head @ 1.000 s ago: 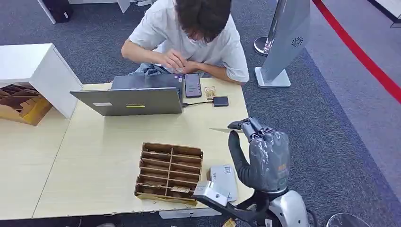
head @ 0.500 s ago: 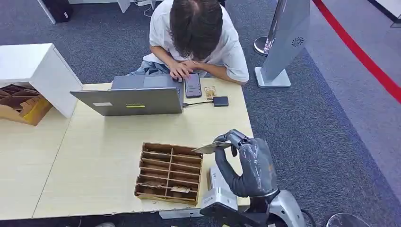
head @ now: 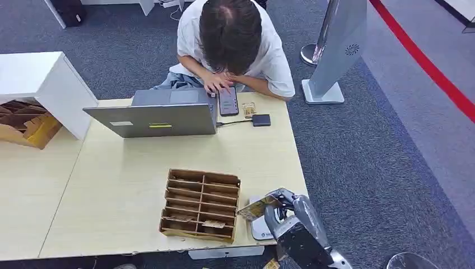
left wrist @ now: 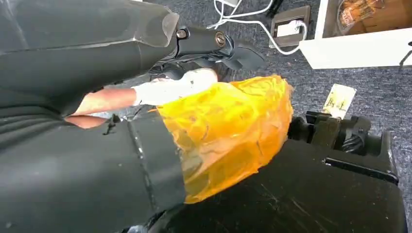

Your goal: Pass the card to the sensor for recognition and then transmit it.

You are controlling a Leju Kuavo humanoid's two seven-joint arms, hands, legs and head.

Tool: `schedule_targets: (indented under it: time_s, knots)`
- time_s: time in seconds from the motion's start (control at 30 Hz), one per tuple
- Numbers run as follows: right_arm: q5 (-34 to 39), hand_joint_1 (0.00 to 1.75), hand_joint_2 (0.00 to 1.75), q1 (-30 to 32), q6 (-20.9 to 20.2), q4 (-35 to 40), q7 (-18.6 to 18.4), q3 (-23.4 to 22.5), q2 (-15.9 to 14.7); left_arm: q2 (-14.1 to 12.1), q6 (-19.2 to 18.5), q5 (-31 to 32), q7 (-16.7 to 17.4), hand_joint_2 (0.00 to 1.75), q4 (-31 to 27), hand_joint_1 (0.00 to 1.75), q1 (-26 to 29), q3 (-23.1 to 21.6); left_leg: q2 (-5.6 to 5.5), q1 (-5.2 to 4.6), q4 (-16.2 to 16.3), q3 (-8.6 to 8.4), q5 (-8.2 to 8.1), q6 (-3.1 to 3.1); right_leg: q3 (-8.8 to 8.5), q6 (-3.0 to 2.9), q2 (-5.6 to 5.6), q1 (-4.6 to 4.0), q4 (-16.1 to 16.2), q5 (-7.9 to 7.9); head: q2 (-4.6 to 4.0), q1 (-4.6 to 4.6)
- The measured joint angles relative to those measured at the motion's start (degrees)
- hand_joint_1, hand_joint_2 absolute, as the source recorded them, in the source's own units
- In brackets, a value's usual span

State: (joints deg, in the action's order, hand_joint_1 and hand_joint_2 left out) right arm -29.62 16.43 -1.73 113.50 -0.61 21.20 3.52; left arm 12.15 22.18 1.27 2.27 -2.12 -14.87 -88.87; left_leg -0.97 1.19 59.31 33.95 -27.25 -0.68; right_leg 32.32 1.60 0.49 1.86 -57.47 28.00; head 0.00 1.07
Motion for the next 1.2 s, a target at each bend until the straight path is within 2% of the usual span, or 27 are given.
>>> schedule_targets:
  time_s: [0.47, 0.67, 0.87, 1.2]
  knots:
    - [0.35, 1.75, 1.75, 1.07, 1.07, -3.98, -3.49, -0.11, -1.70, 0.00, 0.13, 0.35, 0.00, 0.00, 0.00, 0.00, 0.36, 0.00, 0.00, 0.00, 0.00, 0.00, 0.00, 0.00, 0.00, 0.00, 0.00, 0.00, 0.00, 0.00, 0.00, 0.00]
    - [0.11, 1.75, 1.75, 0.94, 1.16, -5.53, -3.78, -0.11, -1.75, 0.00, 0.19, 0.85, -0.02, 0.00, 0.00, 0.00, 0.39, 0.00, 0.00, 0.00, 0.00, 0.00, 0.00, 0.00, 0.00, 0.00, 0.00, 0.00, 0.00, 0.00, 0.00, 0.00]
    - [-0.33, 1.75, 1.75, 0.89, 1.44, -6.73, -4.76, -0.11, -1.77, 0.13, 3.04, 3.45, 1.42, 0.00, -0.22, 0.00, 1.57, 0.00, 0.01, 0.00, 0.00, 0.00, 0.00, 0.00, 0.00, 0.00, 0.00, 0.00, 0.00, 0.00, 0.00, 0.02]
    - [-2.10, 1.75, 1.75, -1.00, 2.30, -10.97, -4.52, -0.11, -1.75, 0.11, 2.84, 5.07, 2.03, 0.00, -1.03, 0.00, 1.90, 0.00, 0.01, 0.00, 0.00, -0.01, 0.01, 0.00, -0.01, 0.00, 0.00, 0.00, 0.00, -0.01, 0.00, 0.00]
